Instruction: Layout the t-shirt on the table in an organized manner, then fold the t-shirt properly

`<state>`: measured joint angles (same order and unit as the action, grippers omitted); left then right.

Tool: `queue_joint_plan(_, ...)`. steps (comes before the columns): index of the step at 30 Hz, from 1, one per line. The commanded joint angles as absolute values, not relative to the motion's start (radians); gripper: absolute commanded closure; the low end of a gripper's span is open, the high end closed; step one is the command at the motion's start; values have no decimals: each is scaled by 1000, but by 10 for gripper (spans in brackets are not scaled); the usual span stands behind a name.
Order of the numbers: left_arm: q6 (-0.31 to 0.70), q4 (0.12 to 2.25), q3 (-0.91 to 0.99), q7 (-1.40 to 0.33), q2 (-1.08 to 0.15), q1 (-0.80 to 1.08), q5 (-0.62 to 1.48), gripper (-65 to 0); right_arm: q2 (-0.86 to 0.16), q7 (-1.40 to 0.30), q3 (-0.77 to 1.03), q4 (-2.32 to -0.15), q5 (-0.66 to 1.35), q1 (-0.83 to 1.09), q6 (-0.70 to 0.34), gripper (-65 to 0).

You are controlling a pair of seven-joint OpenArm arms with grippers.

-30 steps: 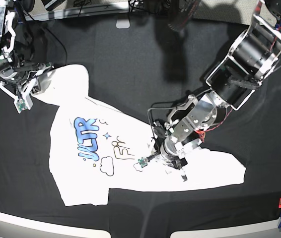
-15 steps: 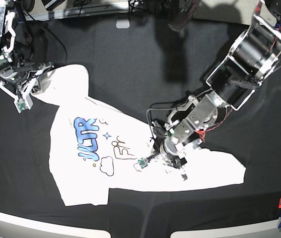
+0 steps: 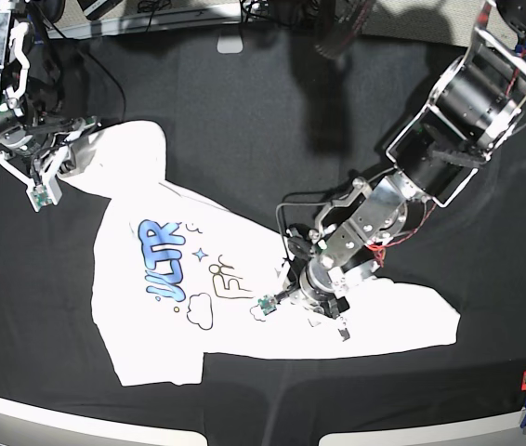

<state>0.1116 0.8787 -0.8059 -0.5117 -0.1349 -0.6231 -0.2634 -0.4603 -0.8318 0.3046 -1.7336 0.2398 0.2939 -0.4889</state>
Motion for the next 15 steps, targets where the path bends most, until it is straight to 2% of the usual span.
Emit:
queue_joint_plan(1,93,858,-799,-489,-126,-664,-268,-207,-476,-821,314,-1749,247,283,-486,0)
queue_joint_plan(5,84,697,-799,-454,-102,-708,-268,-207,-476,-821,314,-1749,247,283,-486,0)
queue_joint_plan(7,44,654,-799,-456,-89,-724,-268,-207,-476,-820,314,-1749,247,283,-486,0)
queue_joint_plan(13,29,682,-799,-454,-78,-731,-267,-196,-476,-819,314,-1749,247,282,-486,0)
queue_joint_plan(15,29,708,-799,-450,-78,-729,-268,-136,-476,-819,314,-1749,247,282,-486,0)
